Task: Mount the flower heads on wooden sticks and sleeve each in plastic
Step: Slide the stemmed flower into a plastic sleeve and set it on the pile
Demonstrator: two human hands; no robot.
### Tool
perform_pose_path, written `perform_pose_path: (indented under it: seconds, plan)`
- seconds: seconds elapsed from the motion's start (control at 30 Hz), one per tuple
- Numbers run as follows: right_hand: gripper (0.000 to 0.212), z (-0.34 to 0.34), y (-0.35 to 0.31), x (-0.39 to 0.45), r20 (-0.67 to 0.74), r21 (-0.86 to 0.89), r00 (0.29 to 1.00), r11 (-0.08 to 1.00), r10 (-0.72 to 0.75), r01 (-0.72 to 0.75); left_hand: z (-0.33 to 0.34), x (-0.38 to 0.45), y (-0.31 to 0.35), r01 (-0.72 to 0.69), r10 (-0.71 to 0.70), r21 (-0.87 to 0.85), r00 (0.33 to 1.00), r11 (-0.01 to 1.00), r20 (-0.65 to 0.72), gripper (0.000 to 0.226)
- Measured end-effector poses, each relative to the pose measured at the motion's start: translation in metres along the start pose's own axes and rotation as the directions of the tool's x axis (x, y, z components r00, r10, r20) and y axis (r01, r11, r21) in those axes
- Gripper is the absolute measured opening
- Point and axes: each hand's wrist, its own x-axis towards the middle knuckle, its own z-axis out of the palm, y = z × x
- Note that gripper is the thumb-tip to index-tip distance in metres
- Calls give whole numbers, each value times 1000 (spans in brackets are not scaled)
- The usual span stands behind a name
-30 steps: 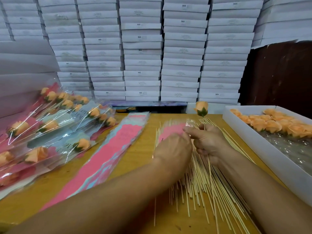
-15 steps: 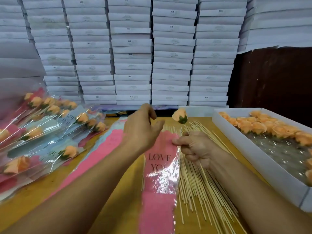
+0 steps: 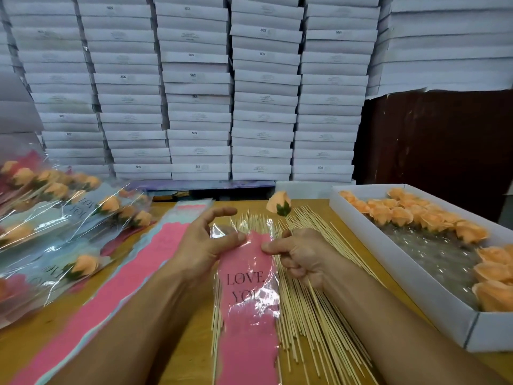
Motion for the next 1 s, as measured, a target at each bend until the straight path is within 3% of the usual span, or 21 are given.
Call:
perform_pose_path:
  seconds: [0.2,0.53,0.7,0.87,1.0]
  plan:
    - [33,0,0,-1,6,-9,1000,1000,18,-18,-12,3,-2,-63,53,201,997,978,55,59]
    - [38,0,4,1,-42,-42,999,999,-2,0,-12,8,-6,-230,213,347,973,909,87,9]
    - [43,0,6,1,-5,-147,1000,989,19,-19,-20,15,-9,-230,227,291,973,928,46,10]
    - [51,1,5,2,25,-154,999,988,34,-29,-21,13,-5,-111,111,-4,991,994,77,6]
    - [46,2,4,0,67,-161,996,986,51,-40,-18,9,-6,-106,115,-65,981,992,155,4]
